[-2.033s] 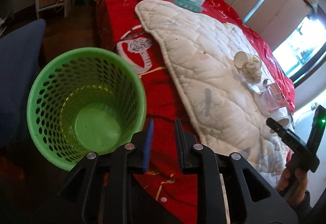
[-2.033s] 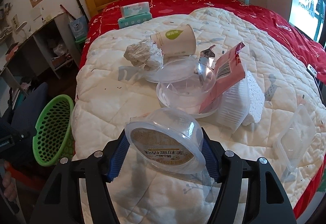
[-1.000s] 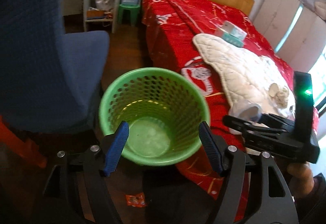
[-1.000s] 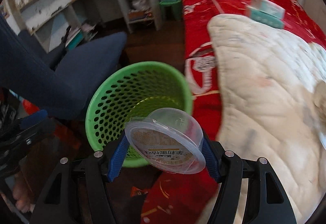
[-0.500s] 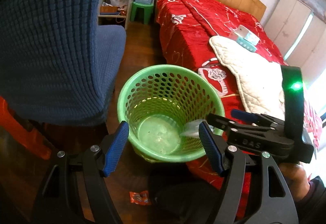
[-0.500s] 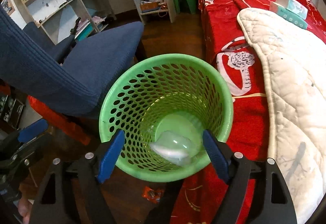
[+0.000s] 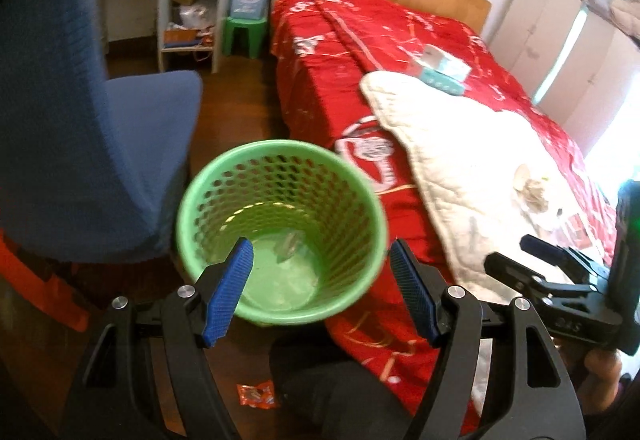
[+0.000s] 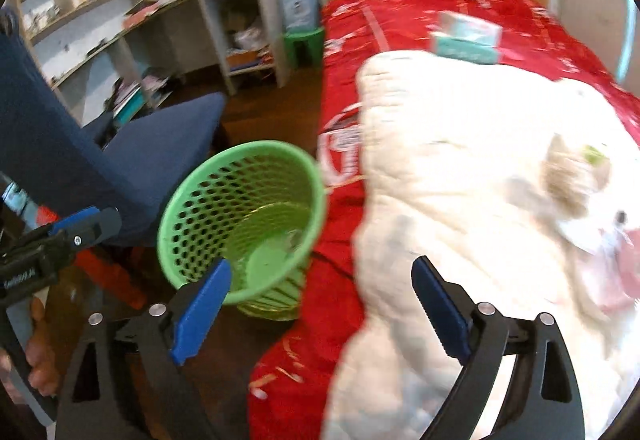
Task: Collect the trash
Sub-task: 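Grasp the crumpled tissue with the left gripper while the right gripper grasps a clear rectangular tray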
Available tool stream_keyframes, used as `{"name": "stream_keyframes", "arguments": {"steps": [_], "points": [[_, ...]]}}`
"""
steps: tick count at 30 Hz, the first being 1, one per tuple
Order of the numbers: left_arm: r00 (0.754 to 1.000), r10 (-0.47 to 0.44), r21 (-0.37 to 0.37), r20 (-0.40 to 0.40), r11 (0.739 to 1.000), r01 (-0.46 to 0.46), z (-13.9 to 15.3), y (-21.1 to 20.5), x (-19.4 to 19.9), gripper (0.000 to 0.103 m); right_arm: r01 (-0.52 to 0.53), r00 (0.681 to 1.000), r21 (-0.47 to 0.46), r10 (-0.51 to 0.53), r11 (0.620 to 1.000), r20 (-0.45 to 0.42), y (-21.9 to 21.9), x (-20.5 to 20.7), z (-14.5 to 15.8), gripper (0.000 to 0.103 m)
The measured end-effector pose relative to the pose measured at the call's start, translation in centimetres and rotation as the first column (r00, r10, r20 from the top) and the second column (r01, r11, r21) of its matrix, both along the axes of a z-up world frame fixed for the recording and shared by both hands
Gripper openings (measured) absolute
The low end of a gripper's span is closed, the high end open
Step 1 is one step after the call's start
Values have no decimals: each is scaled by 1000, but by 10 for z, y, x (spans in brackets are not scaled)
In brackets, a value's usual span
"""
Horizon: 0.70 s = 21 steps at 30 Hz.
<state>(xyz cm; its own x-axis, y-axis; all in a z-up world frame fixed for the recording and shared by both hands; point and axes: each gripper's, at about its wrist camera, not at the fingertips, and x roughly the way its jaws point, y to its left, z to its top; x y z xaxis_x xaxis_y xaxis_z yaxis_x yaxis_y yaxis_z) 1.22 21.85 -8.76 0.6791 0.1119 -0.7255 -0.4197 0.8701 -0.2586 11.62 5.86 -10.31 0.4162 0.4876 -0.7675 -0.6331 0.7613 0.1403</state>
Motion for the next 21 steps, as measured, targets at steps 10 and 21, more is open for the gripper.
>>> {"name": "stream_keyframes", "arguments": {"steps": [10,21], "points": [[990,-141,-16,29,990,141,15,-59,36,70,209,975,1,-208,978,81,-116,-4,22,90],[964,-265,-8,38,964,265,20,-115,70,70,514,857,-4,-513,858,58,-266,1,17,93]]}}
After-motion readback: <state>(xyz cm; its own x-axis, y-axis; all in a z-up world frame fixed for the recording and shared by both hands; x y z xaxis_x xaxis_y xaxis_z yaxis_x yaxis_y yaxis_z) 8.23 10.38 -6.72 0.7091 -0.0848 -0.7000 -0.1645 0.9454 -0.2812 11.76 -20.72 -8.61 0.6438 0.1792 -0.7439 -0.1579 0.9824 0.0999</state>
